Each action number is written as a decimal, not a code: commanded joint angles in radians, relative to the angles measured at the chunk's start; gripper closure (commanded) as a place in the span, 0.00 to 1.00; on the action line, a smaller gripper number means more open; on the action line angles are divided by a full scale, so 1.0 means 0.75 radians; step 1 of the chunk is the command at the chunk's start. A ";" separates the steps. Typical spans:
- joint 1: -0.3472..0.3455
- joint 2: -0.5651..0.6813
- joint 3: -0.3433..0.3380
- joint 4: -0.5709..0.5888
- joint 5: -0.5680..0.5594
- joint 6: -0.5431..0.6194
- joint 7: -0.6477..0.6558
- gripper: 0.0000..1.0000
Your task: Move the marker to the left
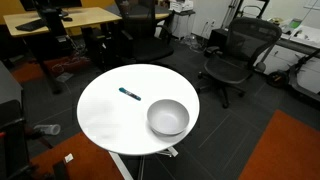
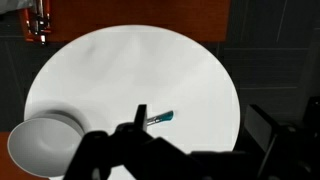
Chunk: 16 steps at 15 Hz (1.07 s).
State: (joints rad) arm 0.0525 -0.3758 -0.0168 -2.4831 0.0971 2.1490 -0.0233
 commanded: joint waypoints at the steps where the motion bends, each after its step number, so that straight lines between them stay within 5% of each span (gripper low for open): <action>1: -0.011 0.000 0.010 0.002 0.004 -0.003 -0.004 0.00; 9: -0.018 0.036 0.020 0.031 0.004 0.001 0.048 0.00; 16: -0.056 0.239 0.048 0.175 0.015 -0.028 0.434 0.00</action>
State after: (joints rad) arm 0.0396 -0.2848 -0.0080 -2.4308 0.0971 2.1490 0.1847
